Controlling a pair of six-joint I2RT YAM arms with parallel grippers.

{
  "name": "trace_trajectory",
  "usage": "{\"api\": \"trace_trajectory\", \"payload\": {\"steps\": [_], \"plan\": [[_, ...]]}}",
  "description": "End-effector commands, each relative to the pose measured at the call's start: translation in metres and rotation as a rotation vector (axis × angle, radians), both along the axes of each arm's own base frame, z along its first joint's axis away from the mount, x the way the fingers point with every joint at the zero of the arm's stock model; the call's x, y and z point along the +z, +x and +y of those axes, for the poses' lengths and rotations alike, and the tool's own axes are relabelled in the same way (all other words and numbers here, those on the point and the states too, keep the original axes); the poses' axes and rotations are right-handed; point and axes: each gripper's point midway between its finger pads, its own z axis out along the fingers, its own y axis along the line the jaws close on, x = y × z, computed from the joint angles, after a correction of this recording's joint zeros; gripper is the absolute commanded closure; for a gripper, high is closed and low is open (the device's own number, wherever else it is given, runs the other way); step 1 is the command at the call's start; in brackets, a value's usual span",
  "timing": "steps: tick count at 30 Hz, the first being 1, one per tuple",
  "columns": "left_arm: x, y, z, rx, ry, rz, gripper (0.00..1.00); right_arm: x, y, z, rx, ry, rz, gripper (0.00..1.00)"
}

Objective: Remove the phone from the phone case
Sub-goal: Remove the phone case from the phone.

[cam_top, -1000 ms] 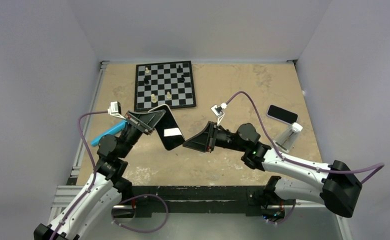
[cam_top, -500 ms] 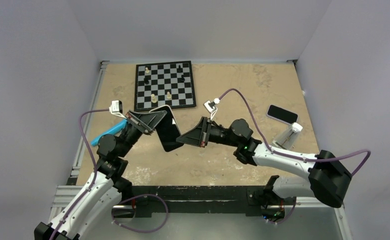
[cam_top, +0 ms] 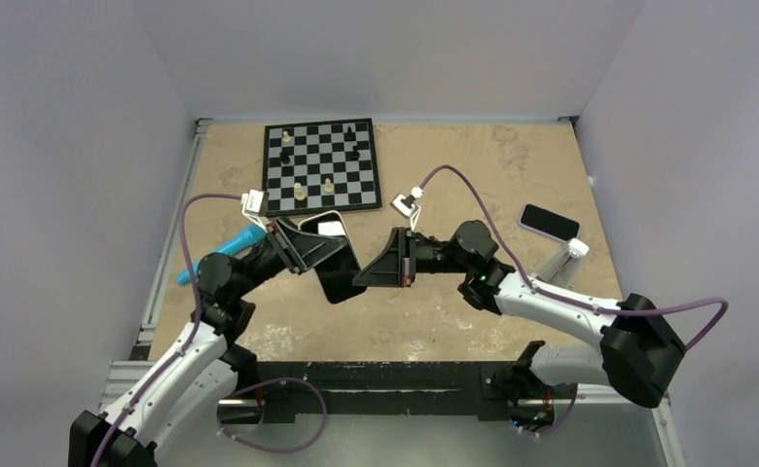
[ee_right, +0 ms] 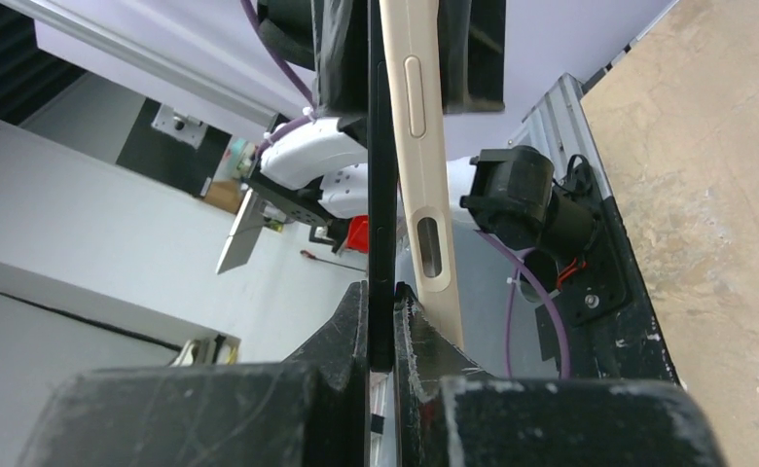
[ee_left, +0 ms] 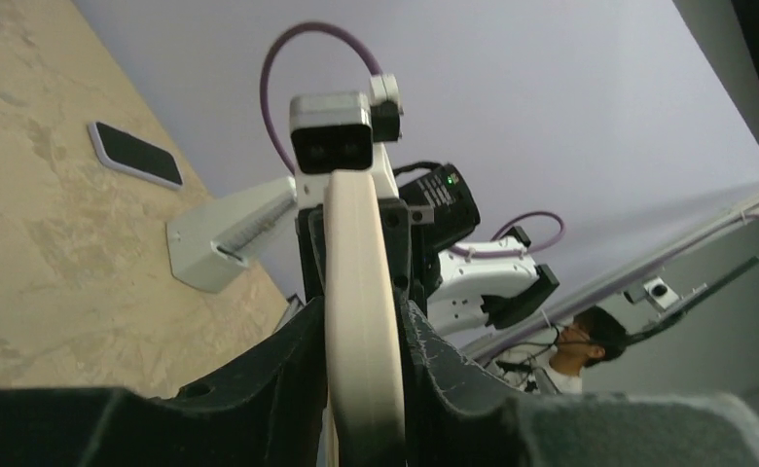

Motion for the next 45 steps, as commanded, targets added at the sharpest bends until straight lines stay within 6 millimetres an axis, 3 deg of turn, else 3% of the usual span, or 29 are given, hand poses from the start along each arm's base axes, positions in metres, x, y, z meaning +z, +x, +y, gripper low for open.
{"api": "trace_trajectory", "payload": {"steps": [1,7,11,16,24,32,45], "plan": [[0.021,-0.044,-0.013,-0.222,0.017,-0.181,0.60,0.054,0.000,-0.014,-0.008,0.145,-0.099,1.00],[0.028,-0.053,-0.012,-0.260,-0.014,-0.227,0.43,0.054,0.010,-0.020,-0.033,0.163,-0.051,1.00],[0.021,-0.065,-0.011,-0.292,0.018,-0.277,0.22,0.053,0.014,-0.028,-0.020,0.193,-0.018,1.00],[0.007,-0.079,-0.010,-0.329,0.077,-0.324,0.16,0.052,0.009,-0.031,0.016,0.206,-0.005,1.00],[-0.010,-0.081,-0.009,-0.305,0.155,-0.357,0.35,0.050,0.001,-0.035,0.039,0.204,-0.023,1.00],[-0.017,-0.084,-0.007,-0.302,0.177,-0.365,0.38,0.052,-0.008,-0.040,0.060,0.207,-0.052,1.00],[-0.019,-0.074,-0.010,-0.288,0.172,-0.342,0.67,0.061,-0.014,-0.044,0.079,0.234,-0.075,1.00]]}}
